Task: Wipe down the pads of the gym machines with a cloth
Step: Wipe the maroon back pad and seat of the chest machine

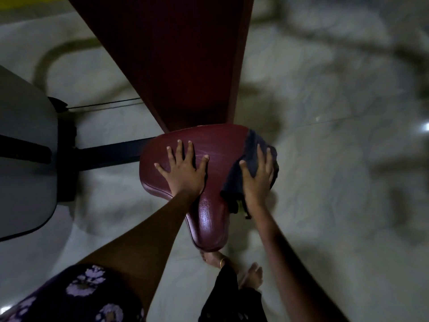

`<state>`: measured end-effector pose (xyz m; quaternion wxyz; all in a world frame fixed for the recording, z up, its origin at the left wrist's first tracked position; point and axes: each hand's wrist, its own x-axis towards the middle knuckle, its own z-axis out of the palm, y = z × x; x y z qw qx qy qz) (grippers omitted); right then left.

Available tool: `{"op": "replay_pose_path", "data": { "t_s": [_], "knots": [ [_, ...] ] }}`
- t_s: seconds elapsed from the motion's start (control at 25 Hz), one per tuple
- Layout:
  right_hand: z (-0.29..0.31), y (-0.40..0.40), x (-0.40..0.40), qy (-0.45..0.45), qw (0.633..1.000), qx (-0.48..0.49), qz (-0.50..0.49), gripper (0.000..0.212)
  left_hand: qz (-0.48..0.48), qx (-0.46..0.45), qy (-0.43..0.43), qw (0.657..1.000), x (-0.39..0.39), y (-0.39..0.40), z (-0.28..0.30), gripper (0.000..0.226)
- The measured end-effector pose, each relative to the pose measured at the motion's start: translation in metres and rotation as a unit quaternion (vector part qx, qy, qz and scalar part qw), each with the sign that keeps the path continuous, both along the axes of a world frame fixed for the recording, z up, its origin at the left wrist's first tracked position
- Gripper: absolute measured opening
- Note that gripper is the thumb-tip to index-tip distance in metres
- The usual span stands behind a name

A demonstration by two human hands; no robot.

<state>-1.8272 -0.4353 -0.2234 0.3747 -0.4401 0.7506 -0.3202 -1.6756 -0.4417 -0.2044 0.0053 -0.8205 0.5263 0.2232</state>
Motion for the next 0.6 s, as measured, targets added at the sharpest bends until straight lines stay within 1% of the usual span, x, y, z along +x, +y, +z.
{"op": "replay_pose_path", "data": {
  "t_s": [0.08,0.16,0.28,0.36,0.44,0.52,0.6],
  "knots": [
    [0.007,0.028,0.018,-0.041,0.999,-0.007,0.01,0.058,-0.001,-0.003,0.001,1.0,0.001,-0.001,0.001,0.064],
    [0.018,0.051,0.029,-0.079,0.996,-0.014,0.046,0.051,-0.005,-0.004,0.003,1.0,0.002,-0.001,0.002,0.064],
    [0.034,0.09,0.032,-0.081,0.988,-0.032,0.129,0.044,-0.01,-0.002,0.022,1.0,0.004,-0.004,0.0,0.064],
    [0.038,0.123,0.03,-0.04,0.975,-0.076,0.204,0.042,-0.001,-0.012,0.039,0.999,0.006,-0.004,0.0,0.064],
    [0.038,0.141,0.028,0.032,0.953,-0.128,0.273,0.042,-0.003,-0.02,0.052,0.998,0.008,-0.003,0.001,0.064],
    [0.038,0.134,0.031,0.114,0.929,-0.157,0.316,0.038,-0.014,-0.004,0.06,0.998,0.009,-0.003,0.002,0.065],
    [0.042,0.117,0.034,0.203,0.901,-0.161,0.349,0.038,-0.032,0.02,0.072,0.997,0.008,-0.005,0.004,0.067]
  ]
}}
